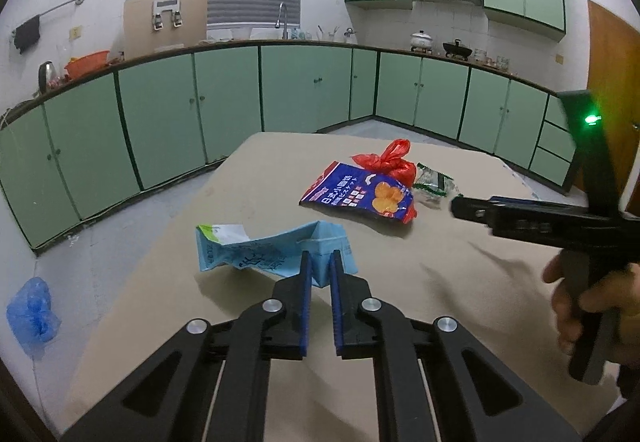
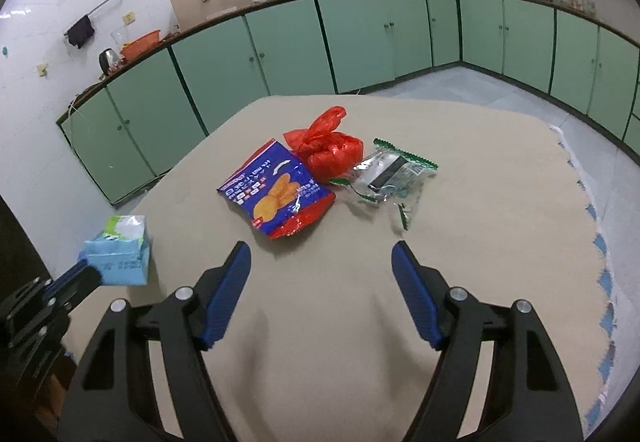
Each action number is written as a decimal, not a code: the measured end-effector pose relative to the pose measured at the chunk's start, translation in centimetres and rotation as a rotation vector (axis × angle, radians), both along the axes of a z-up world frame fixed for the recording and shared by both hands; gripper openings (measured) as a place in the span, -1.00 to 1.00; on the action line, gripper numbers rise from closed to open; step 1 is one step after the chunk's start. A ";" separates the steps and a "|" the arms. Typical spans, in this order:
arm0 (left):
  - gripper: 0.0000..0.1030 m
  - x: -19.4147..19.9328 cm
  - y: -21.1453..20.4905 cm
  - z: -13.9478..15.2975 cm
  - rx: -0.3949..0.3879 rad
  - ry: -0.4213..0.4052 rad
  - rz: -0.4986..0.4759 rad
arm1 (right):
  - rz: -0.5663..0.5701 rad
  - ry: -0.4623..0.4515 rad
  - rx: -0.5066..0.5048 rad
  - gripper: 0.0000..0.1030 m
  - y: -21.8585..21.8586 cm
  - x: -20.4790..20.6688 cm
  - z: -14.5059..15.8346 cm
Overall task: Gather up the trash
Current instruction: 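Grasp the clear green-edged wrapper with the right tool while the left holds the carton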
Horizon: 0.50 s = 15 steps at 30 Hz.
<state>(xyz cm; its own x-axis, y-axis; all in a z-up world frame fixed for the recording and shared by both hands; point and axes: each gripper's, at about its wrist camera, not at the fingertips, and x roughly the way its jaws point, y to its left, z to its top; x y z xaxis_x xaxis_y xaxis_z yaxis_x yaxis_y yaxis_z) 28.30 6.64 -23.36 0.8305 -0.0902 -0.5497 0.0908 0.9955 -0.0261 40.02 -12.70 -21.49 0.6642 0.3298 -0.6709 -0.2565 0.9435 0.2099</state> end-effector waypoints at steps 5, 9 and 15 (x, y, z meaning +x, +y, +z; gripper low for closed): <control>-0.85 0.6 0.5 0.2 -0.014 -0.013 -0.004 | -0.118 0.015 0.000 0.35 -1.3 3.0 -0.7; -0.87 0.8 0.5 0.1 -0.013 -0.023 -0.020 | -0.146 0.020 -0.024 0.35 -1.5 5.1 -1.4; -0.91 1.9 0.4 0.0 0.006 -0.034 -0.048 | -0.121 0.121 0.014 -0.62 -1.9 7.4 -3.5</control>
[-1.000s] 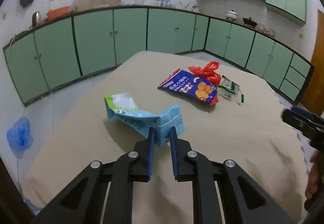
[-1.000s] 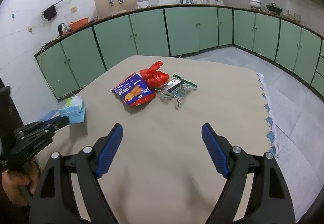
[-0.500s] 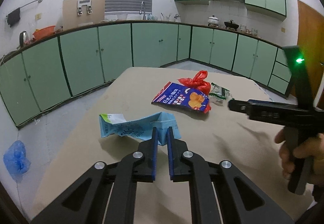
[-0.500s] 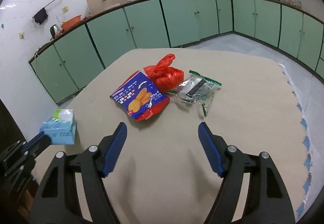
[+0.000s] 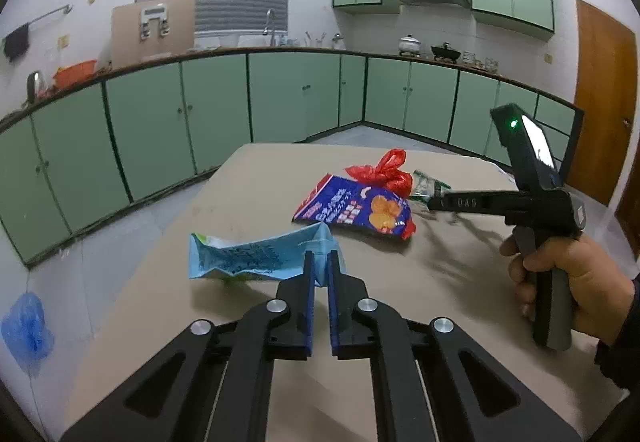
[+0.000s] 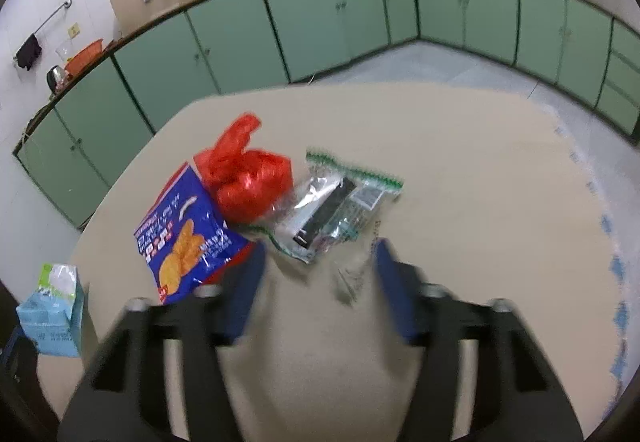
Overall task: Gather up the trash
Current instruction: 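Grasp the clear green-edged wrapper with the right tool while the left holds the carton, then lift the light blue carton with the left tool and carry both items to the bin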
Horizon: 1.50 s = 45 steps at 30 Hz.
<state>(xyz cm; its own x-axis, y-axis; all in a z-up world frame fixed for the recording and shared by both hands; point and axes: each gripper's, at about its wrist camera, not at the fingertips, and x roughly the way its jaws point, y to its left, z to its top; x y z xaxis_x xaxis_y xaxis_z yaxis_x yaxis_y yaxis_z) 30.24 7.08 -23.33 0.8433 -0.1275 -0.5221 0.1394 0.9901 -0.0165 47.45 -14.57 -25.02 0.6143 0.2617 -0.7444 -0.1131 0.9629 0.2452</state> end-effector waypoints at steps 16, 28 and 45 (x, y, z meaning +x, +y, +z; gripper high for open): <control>-1.00 0.3 -0.4 1.8 -0.038 -0.001 -0.033 | 0.042 -0.078 0.081 -0.94 -3.5 -7.6 4.4; -1.00 -5.4 -2.4 6.4 -0.025 -0.076 -0.121 | 0.043 -0.149 0.141 -0.95 -7.5 -17.9 10.4; 0.65 2.0 -5.8 -0.3 0.112 0.016 0.246 | 0.038 -0.087 0.163 -0.95 -10.1 -17.1 6.7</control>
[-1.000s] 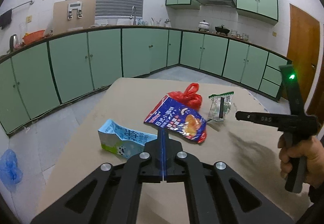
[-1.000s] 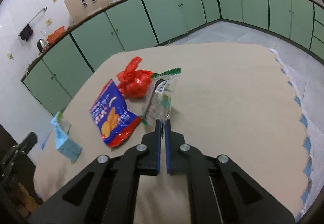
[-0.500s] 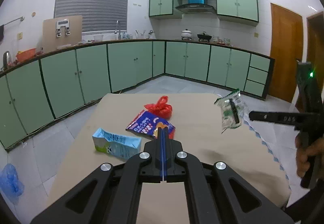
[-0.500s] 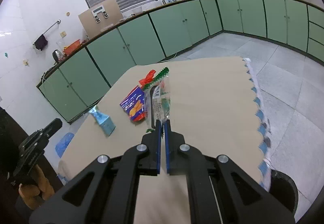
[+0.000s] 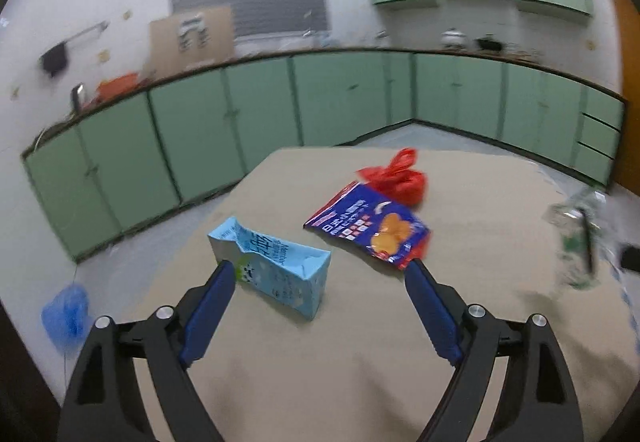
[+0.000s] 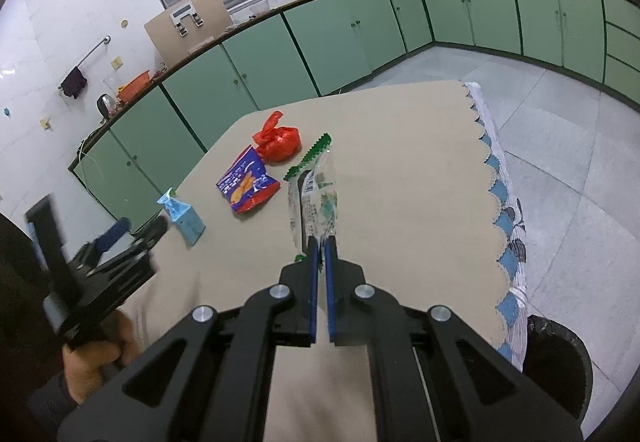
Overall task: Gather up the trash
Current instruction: 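Lift the light blue carton with the left tool and carry both items to the bin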
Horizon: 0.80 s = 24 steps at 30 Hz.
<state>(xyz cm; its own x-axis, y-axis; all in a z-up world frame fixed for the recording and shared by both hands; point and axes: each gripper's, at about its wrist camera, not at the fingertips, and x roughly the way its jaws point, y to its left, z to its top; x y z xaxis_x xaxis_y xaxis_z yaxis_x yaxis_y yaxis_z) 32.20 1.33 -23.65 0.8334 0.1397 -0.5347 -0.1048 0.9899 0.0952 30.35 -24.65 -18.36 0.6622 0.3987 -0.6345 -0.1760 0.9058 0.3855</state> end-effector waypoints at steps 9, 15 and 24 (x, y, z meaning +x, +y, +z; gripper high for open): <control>-0.06 7.0 2.9 -4.2 -0.098 0.226 0.159 | 0.013 0.005 0.014 -0.95 -0.6 1.9 -0.8; -0.38 2.3 6.1 -2.1 -0.259 0.165 0.084 | 0.010 0.004 -0.009 -0.95 -0.8 0.3 -0.1; -0.38 -11.3 -1.6 4.0 -0.228 0.072 -0.379 | -0.086 0.002 -0.034 -0.95 -4.4 -6.0 1.3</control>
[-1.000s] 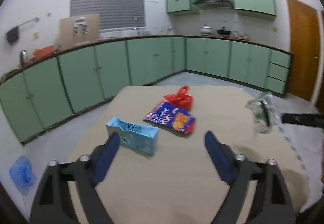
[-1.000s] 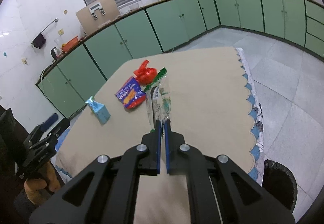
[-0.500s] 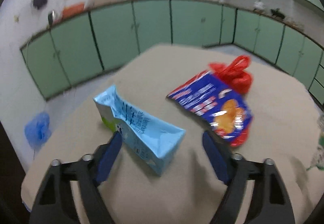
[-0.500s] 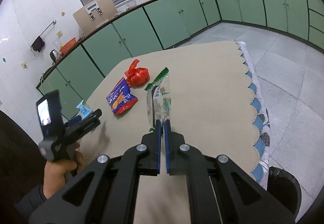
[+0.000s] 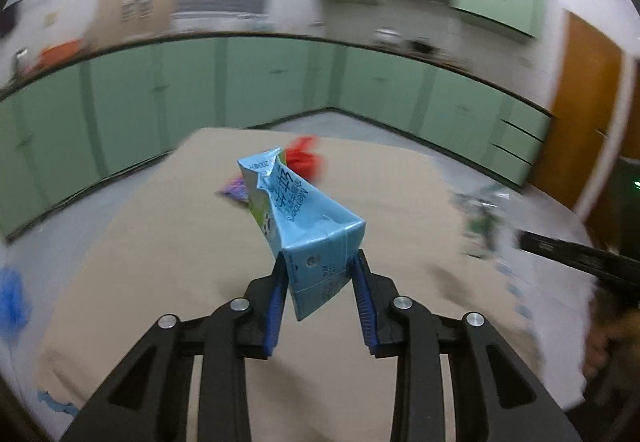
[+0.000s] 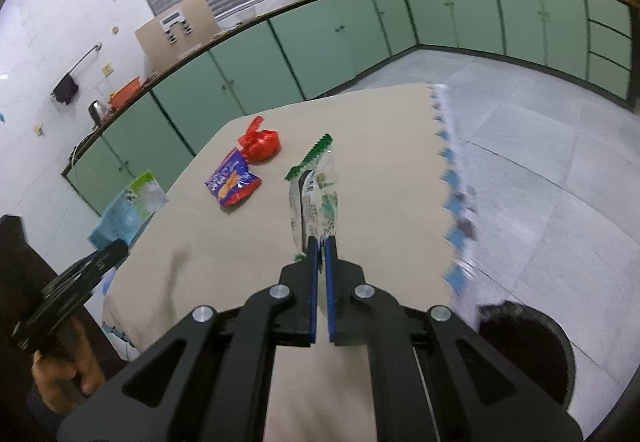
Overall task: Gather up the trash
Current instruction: 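Lift the light blue carton with the left tool and carry both items to the bin, then open both tools over the black bin to drop carton and wrapper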
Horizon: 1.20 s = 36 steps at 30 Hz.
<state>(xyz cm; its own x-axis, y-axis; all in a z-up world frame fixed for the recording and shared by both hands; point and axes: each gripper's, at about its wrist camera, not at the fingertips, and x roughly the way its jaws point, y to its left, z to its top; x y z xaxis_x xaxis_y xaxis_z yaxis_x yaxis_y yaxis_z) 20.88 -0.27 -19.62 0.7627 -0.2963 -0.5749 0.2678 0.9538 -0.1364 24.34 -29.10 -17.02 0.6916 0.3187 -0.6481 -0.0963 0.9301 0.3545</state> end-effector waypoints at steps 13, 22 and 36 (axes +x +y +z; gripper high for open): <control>-0.39 -5.2 -22.8 -0.9 -0.016 0.063 -0.684 | -0.362 0.199 0.016 -0.95 -14.7 -11.6 -7.7; -0.40 -5.5 -30.3 -8.5 0.108 0.282 -0.774 | -0.429 0.324 0.031 -0.81 -17.1 -12.8 -12.1; 0.51 -6.3 -26.0 -7.6 0.124 0.209 -0.620 | -0.438 0.308 0.070 -0.49 -17.3 -14.2 -10.4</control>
<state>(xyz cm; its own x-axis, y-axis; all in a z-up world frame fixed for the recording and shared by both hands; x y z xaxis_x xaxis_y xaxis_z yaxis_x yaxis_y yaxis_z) 14.59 -26.29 -27.23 0.3406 -0.5666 -0.7504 0.7517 0.6435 -0.1447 10.11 -46.38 -27.44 0.5503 0.0925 -0.8298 0.4138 0.8330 0.3673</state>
